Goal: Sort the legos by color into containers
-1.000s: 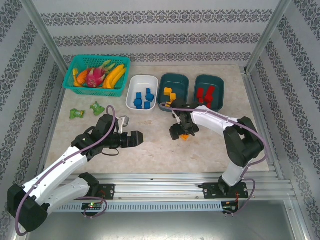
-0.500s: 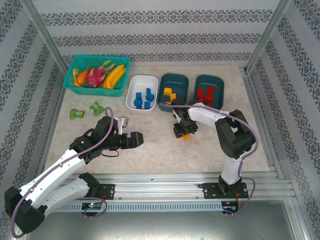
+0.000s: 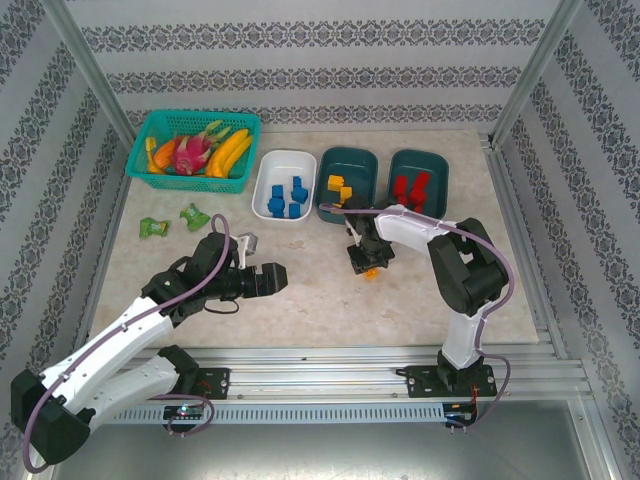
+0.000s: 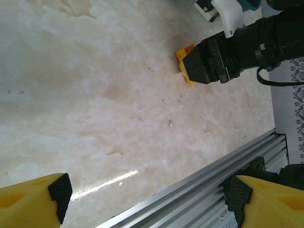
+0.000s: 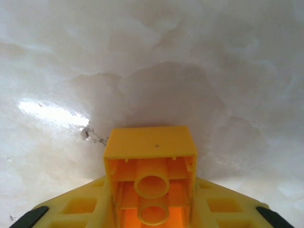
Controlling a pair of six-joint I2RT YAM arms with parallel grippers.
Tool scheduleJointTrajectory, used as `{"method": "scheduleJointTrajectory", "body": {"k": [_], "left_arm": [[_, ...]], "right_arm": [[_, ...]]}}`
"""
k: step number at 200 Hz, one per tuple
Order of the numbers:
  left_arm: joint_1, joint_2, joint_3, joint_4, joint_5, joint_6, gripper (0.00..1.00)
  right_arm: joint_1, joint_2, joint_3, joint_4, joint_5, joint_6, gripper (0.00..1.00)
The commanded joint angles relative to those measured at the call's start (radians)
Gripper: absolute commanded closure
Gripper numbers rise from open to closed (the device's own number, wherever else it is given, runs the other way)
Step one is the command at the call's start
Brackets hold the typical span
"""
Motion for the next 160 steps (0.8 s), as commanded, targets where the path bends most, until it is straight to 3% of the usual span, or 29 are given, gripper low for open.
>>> {"method": "scheduleJointTrajectory", "body": {"k": [1, 50, 105, 160], "left_arm": [[-0.017, 0.019, 0.074, 0.014, -0.04, -0.029, 0.12], [0.031, 0.215, 0.246, 0.07, -0.016, -0.045, 0.12], [0.17, 0.467, 0.437, 0.187, 0.106, -0.016, 0.12], [0.243, 0.715, 0.649, 0.224, 0.174, 0.039, 0.12]], "right_arm": [[0.002, -0.082, 0.071, -0.032, -0.003, 0.054, 0.7], [-0.058, -0.037, 0.327, -0.053, -0.045, 0.14, 0.73], [-0.146, 0.206, 0.657, -0.049, -0.033, 0.182, 0.74], [-0.198, 0.498, 1.034, -0.108, -0.033, 0.196, 0.74]]}}
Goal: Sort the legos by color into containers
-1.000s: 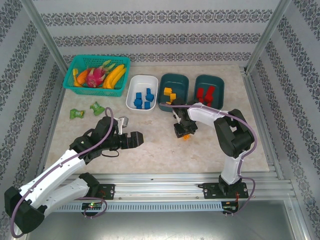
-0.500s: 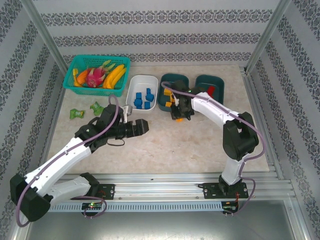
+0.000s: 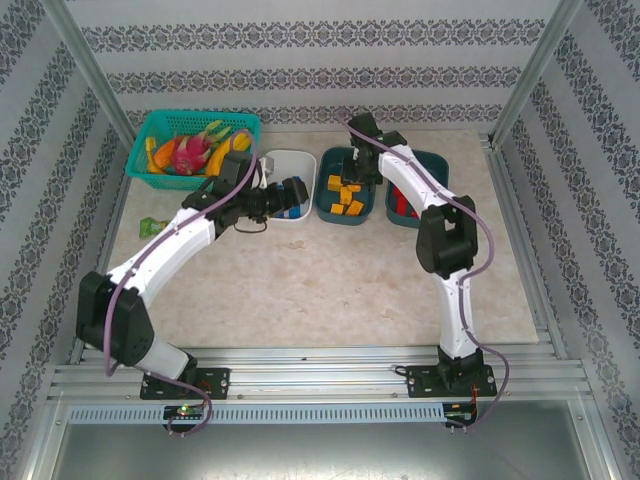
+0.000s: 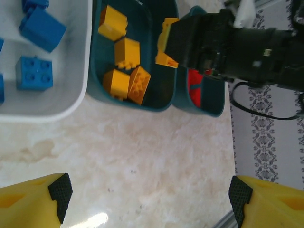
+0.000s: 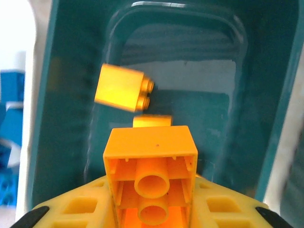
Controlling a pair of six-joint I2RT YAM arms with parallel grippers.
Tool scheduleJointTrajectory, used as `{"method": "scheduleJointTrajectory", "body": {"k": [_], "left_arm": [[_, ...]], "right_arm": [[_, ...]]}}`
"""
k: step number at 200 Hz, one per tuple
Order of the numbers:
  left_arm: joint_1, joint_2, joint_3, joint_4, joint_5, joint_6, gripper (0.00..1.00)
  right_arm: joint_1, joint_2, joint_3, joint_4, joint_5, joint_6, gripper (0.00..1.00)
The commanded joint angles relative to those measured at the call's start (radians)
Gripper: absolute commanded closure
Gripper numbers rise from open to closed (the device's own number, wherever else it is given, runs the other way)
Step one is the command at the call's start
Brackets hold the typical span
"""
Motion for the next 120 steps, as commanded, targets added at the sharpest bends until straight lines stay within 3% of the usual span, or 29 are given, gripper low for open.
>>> {"method": "scheduleJointTrajectory", "body": {"k": [1, 36, 89, 120], "left_arm": [[0.027, 0.076, 0.091, 0.062, 0.054, 0.045, 0.12], [0.041, 0.2, 0.216, 0.059, 0.078, 0.067, 0.12], [0.055, 0.301, 0.342, 0.051, 0.092, 0.068, 0.13], [0.055, 0.312, 0.369, 0.036, 0.099, 0.066, 0.13]], "right_arm": [[-0.015, 0.093, 0.148, -0.054, 0.01, 0.022, 0.74], [-0.044, 0.24, 0.319, -0.105, 0.008, 0.062, 0.74], [-0.063, 0.356, 0.428, -0.135, -0.018, 0.094, 0.72], [-0.062, 0.352, 0.432, -0.14, -0.034, 0.106, 0.57]]}}
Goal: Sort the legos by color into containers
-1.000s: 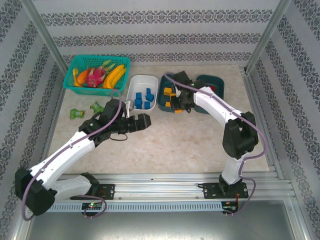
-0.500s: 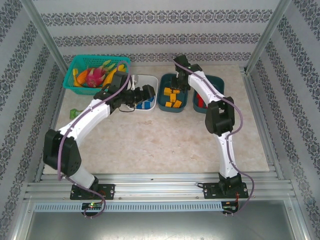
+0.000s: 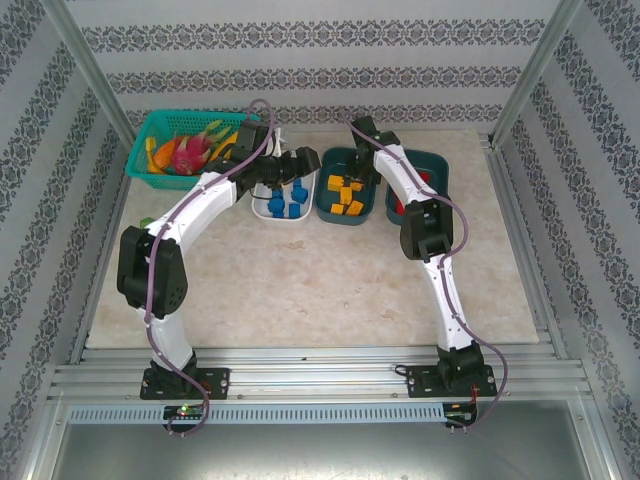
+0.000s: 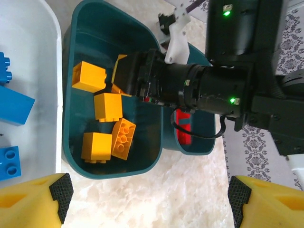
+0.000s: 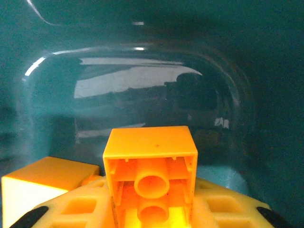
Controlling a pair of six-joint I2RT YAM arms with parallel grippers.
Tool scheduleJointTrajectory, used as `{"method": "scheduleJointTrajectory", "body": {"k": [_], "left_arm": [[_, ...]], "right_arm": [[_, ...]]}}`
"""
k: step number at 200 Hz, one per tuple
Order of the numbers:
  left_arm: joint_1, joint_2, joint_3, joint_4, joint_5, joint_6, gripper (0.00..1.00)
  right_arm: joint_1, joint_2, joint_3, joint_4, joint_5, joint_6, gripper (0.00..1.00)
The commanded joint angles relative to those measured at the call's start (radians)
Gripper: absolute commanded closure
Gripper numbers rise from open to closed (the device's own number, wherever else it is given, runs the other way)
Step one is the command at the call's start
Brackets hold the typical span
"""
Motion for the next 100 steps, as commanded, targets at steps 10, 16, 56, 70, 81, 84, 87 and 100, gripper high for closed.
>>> {"method": "scheduleJointTrajectory", "body": {"k": [10, 16, 56, 70, 81, 84, 87, 100], "left_arm": [[0.013, -0.002, 0.044, 0.006, 0.028, 0.024, 0.13], [0.013, -0.006, 0.045, 0.002, 0.028, 0.024, 0.13], [0.012, -0.061, 0.02, -0.017, 0.008, 0.026, 0.13], [0.014, -0.094, 0.009, -0.044, -0.016, 0.031, 0.13], [0.014, -0.124, -0.003, -0.08, -0.039, 0.041, 0.13], [0.015, -0.134, -0.01, -0.088, -0.047, 0.043, 0.12], [0.015, -0.145, -0.018, -0.096, -0.052, 0.045, 0.13], [0.017, -0.197, -0.059, -0.121, -0.072, 0.053, 0.12]], "right_arm": [[-0.001, -0.013, 0.045, -0.037, -0.027, 0.025, 0.52], [0.001, -0.022, 0.046, -0.04, -0.028, 0.025, 0.51], [0.019, -0.148, 0.0, -0.01, -0.027, 0.026, 0.46], [0.028, -0.217, -0.031, 0.007, -0.019, 0.028, 0.45], [0.036, -0.282, -0.069, 0.025, -0.01, 0.028, 0.45], [0.038, -0.298, -0.082, 0.028, -0.006, 0.028, 0.45], [0.041, -0.318, -0.096, 0.032, -0.002, 0.028, 0.45], [0.053, -0.409, -0.176, 0.059, 0.015, 0.026, 0.45]]}}
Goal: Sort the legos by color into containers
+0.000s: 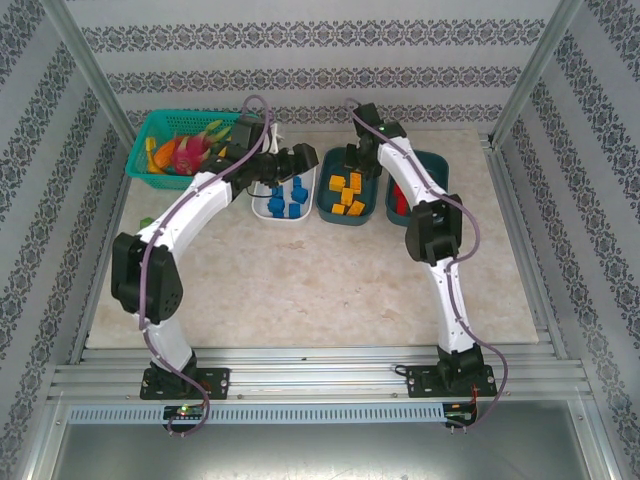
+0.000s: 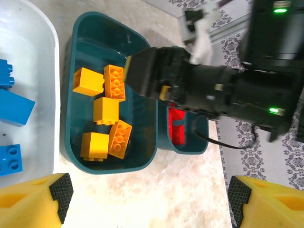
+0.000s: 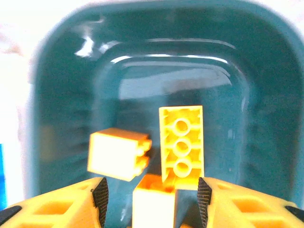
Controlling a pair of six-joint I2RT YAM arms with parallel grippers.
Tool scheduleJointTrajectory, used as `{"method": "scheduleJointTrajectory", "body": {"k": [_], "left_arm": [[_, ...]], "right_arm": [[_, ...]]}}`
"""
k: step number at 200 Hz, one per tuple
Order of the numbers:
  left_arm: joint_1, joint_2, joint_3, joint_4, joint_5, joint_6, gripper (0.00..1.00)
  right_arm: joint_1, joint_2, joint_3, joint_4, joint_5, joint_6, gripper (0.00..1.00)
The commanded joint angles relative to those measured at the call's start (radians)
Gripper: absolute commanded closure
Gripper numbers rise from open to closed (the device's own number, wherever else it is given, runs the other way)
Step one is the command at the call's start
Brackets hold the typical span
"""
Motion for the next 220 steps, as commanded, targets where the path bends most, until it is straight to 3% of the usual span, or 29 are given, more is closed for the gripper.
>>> {"method": "scheduleJointTrajectory", "body": {"k": [1, 61, 77, 83, 85, 97, 117, 141, 157, 166, 184, 204, 220], "left_arm": [[0.017, -0.127, -0.054, -0.081, -0.05, 0.042, 0.12], [0.033, -0.457, -0.328, -0.223, -0.171, 0.071, 0.11], [0.039, -0.564, -0.403, -0.267, -0.204, 0.078, 0.1], [0.041, -0.6, -0.43, -0.286, -0.22, 0.08, 0.09], [0.042, -0.61, -0.438, -0.295, -0.225, 0.079, 0.09], [0.044, -0.676, -0.485, -0.334, -0.254, 0.079, 0.0], [0.045, -0.772, -0.558, -0.351, -0.262, 0.081, 0.0], [0.045, -0.848, -0.597, -0.363, -0.317, 0.128, 0.0], [0.046, -0.859, -0.593, -0.394, -0.439, 0.172, 0.0], [0.045, -0.847, -0.588, -0.416, -0.557, 0.179, 0.0], [0.046, -0.838, -0.624, -0.386, -0.823, 0.185, 0.0], [0.046, -0.859, -0.792, -0.121, -0.917, 0.48, 0.0], [0.081, -0.829, -0.895, 0.021, -0.961, 0.559, 0.0]], "right_arm": [[0.029, -0.217, -0.087, 0.055, 0.033, 0.014, 0.45], [0.07, -0.84, -0.865, 0.331, 0.103, 0.02, 0.35], [0.074, -1.012, -1.083, 0.353, 0.102, 0.023, 0.25], [0.075, -1.08, -1.148, 0.353, 0.101, 0.021, 0.05], [0.075, -1.104, -1.169, 0.352, 0.101, 0.021, 0.03], [0.072, -1.231, -1.286, 0.332, 0.107, 0.023, 0.02], [0.068, -1.403, -1.409, 0.259, 0.151, 0.024, 0.02], [0.07, -1.5, -1.462, 0.229, 0.261, 0.012, 0.02], [0.064, -1.509, -1.48, 0.233, 0.47, 0.058, 0.02], [0.044, -1.518, -1.508, 0.28, 0.524, 0.034, 0.02], [0.013, -1.566, -1.645, 0.517, 0.594, -0.126, 0.02], [-0.012, -1.598, -1.868, 0.846, 0.636, -0.316, 0.02], [-0.043, -1.563, -1.958, 0.978, 0.601, -0.388, 0.02]]}}
